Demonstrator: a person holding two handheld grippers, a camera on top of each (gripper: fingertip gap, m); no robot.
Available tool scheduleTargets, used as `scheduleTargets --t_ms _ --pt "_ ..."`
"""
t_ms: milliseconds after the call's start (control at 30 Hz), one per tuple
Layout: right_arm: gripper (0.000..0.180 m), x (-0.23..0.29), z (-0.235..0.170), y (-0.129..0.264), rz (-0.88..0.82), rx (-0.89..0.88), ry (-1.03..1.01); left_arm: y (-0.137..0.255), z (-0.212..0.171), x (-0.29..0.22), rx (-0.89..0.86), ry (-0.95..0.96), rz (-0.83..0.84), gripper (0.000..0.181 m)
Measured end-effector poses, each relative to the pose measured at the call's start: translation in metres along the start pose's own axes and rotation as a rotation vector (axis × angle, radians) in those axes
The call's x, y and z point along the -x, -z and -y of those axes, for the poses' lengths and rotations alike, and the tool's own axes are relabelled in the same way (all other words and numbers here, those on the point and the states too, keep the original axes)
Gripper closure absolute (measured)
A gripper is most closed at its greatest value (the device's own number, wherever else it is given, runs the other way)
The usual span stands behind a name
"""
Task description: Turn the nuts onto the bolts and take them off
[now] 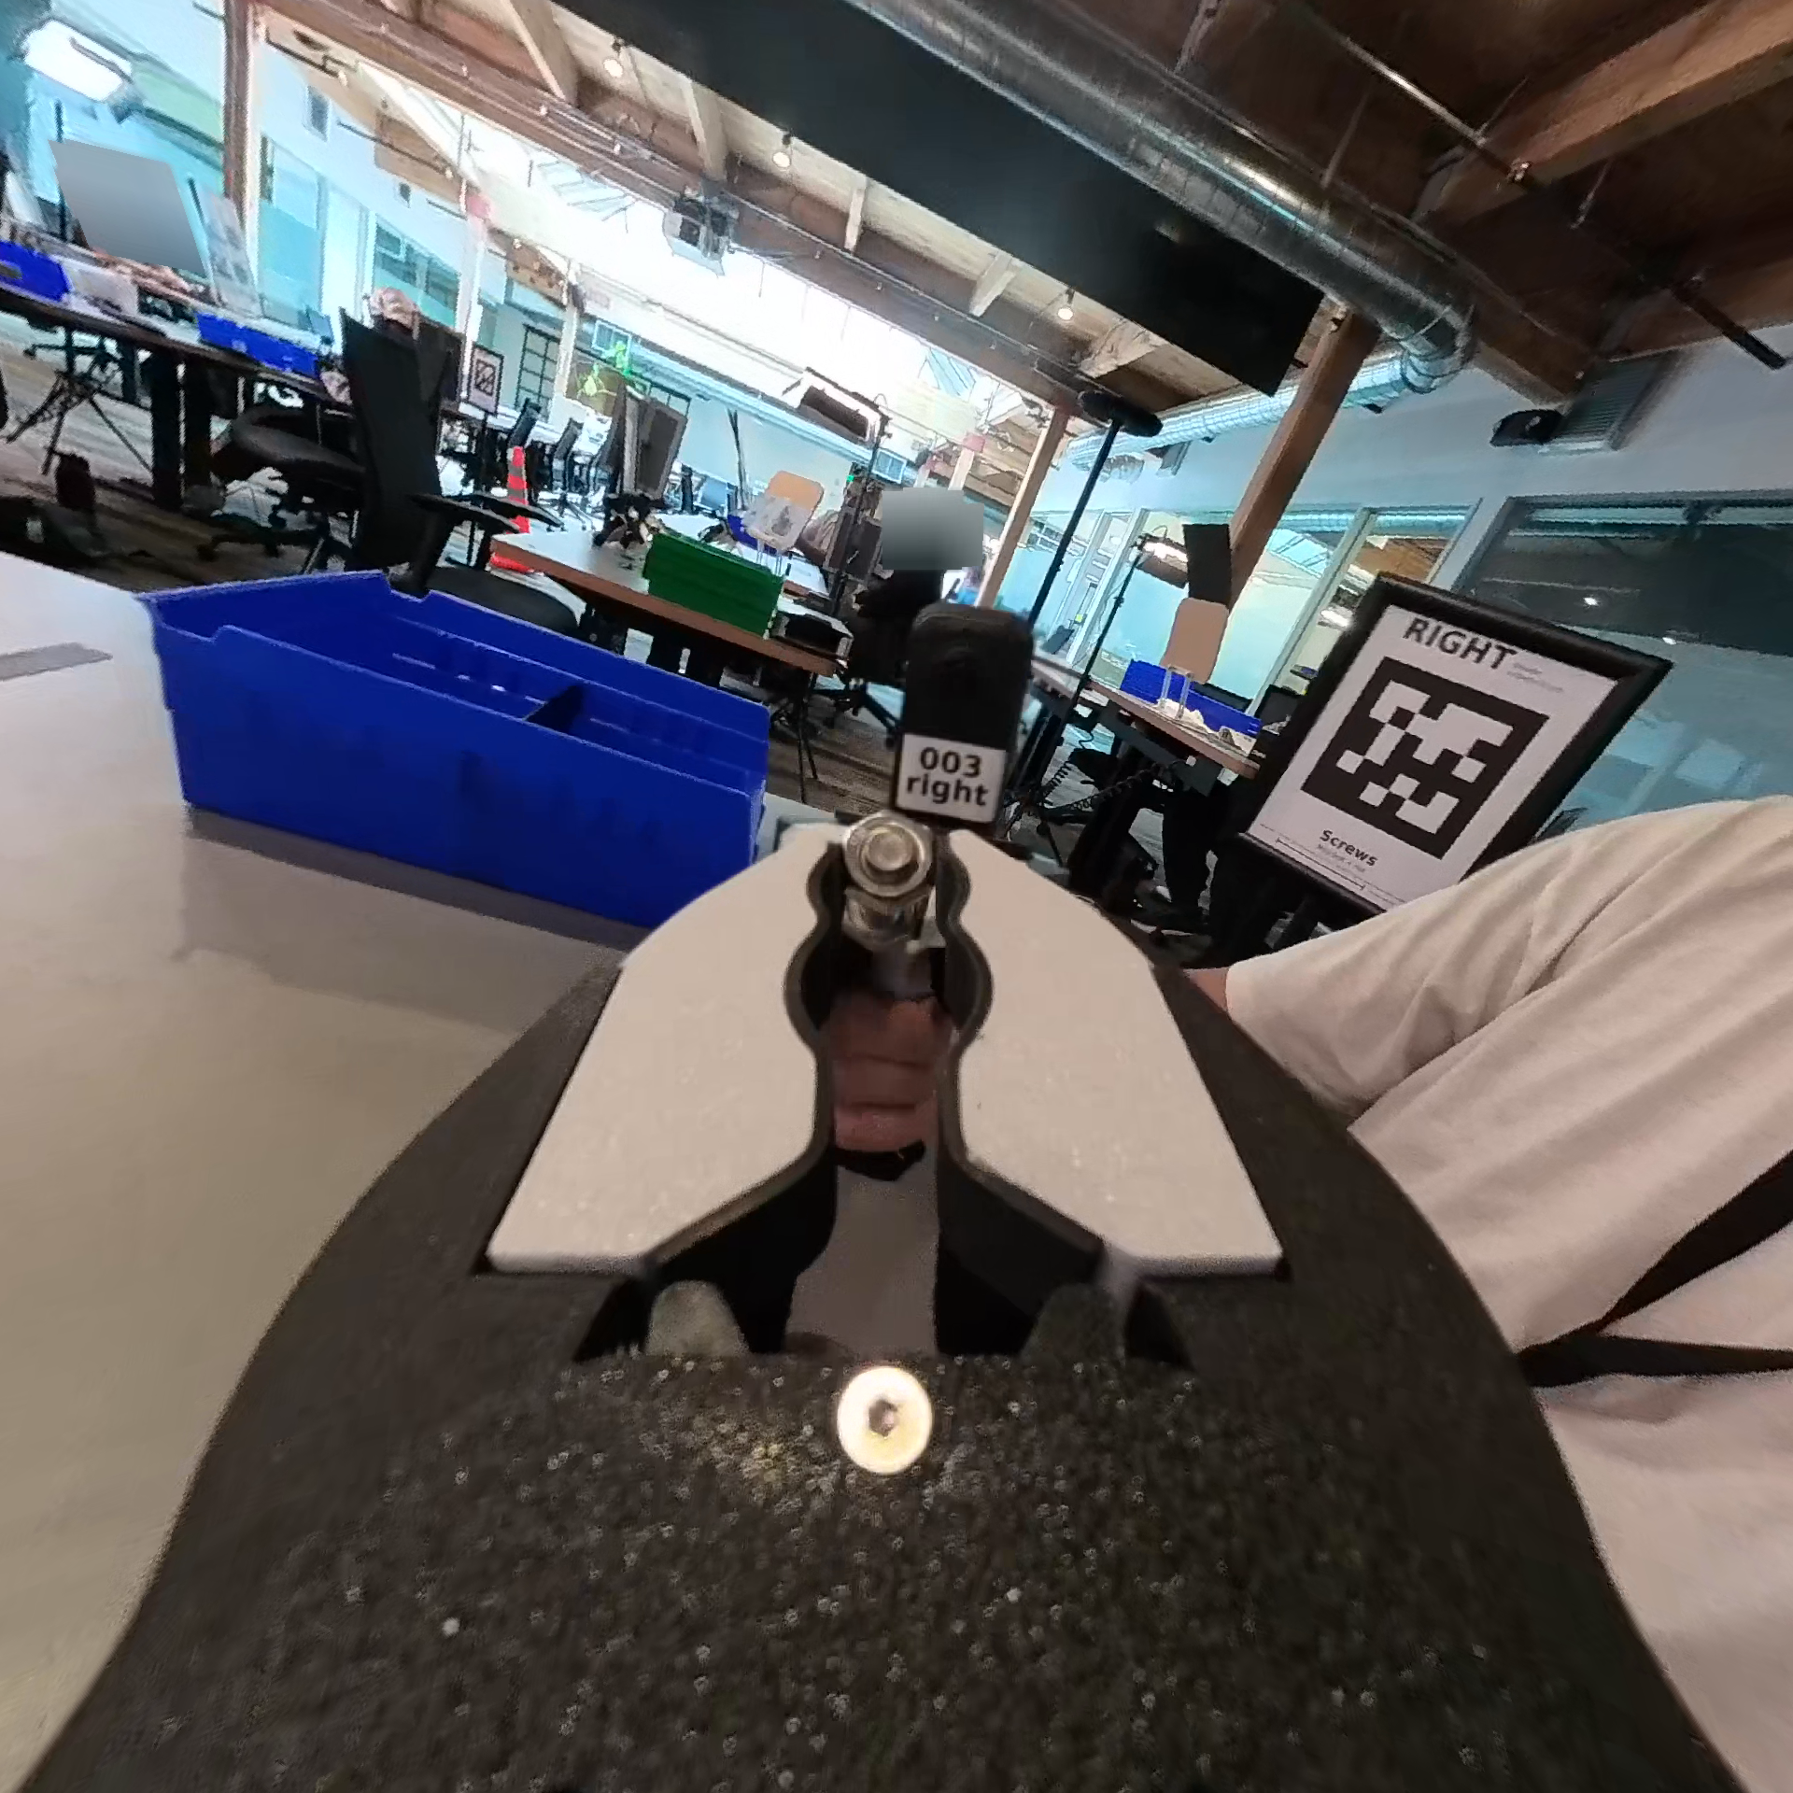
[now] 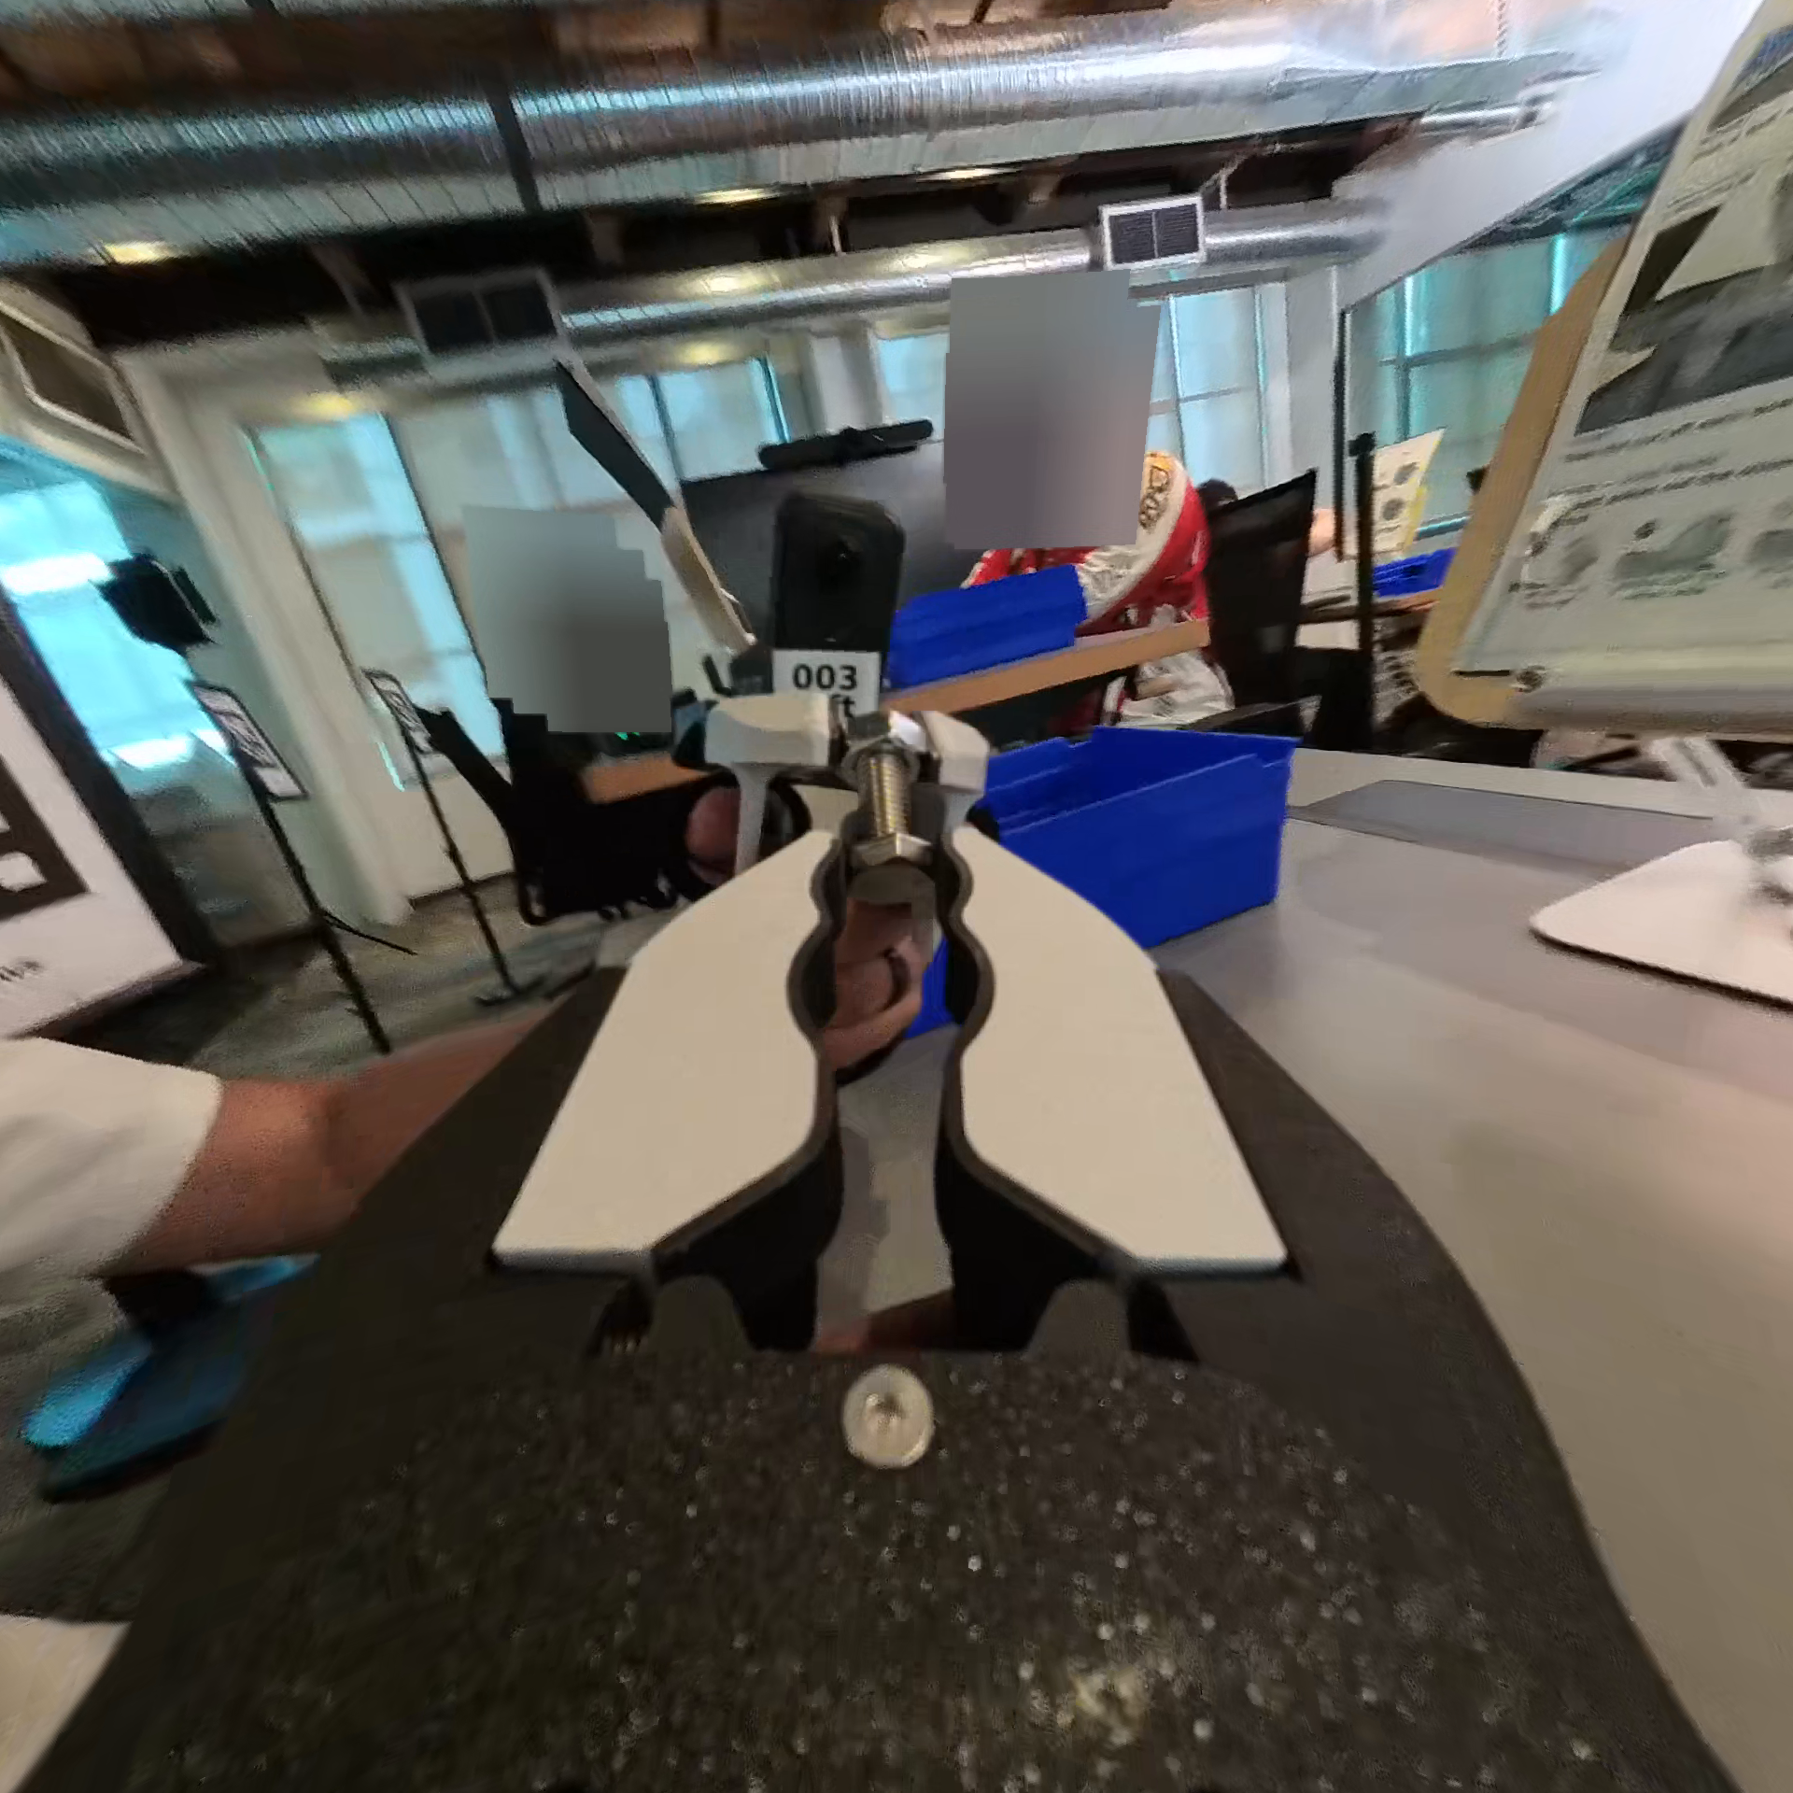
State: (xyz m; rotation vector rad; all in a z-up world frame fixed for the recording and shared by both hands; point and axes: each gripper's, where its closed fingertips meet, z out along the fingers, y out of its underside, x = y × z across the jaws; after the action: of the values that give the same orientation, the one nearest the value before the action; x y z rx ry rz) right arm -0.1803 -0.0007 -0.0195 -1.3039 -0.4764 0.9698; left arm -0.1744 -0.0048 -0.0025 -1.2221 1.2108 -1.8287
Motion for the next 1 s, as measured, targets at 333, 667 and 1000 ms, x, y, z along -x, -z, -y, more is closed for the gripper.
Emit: scheduleTargets --t_ms 333,667,1000 --pt "0.163 -0.017 0.001 0.003 -0.149 0.0 0.172 -0.002 0.002 0.007 -0.022 0.082 0.017 0.147" --pt "0.163 -0.019 0.009 0.007 -0.161 -0.044 0.152 0.009 0.015 0.017 -0.095 0.053 0.077 0.152" --pt "0.163 -0.024 0.011 0.007 -0.179 -0.049 0.124 0.004 0.009 0.007 -0.046 0.005 0.051 0.155"
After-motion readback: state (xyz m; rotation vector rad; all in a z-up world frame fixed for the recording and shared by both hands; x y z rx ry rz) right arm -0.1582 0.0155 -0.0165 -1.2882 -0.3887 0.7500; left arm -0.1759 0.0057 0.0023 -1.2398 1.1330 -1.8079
